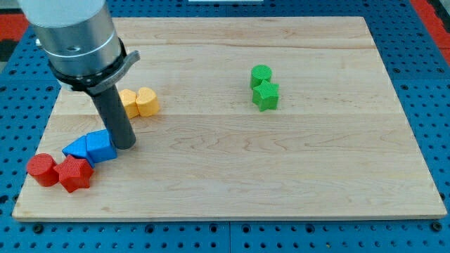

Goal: Move the yellow blocks to the top left of the board

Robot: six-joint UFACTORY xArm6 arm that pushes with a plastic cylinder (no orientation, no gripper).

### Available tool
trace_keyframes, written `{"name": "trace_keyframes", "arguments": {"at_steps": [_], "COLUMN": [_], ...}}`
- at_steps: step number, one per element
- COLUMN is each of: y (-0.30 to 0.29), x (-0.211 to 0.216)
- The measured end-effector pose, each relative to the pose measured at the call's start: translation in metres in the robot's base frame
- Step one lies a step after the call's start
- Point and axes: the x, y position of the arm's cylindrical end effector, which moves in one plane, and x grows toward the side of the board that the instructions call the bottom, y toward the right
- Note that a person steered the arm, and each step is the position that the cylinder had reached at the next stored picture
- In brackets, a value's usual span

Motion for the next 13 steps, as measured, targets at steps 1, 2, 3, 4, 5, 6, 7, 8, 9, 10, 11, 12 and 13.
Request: {"name": "trace_keyframes", "arguments": {"at_steps": [1,2,3,4,5,6,7,8,9,10,11,12,13], "y": [-0.029,-0.061,-0.030,-0.010,-0.001,-0.014,0.003,0.005,0.003,0.003,0.004,0.075,0.103], "x": [-0.015,-0.022,-0.025,-0.025,-0.036,-0.066,-0.081,-0.119,-0.173,-0.227,-0.251,-0.205,-0.119]}}
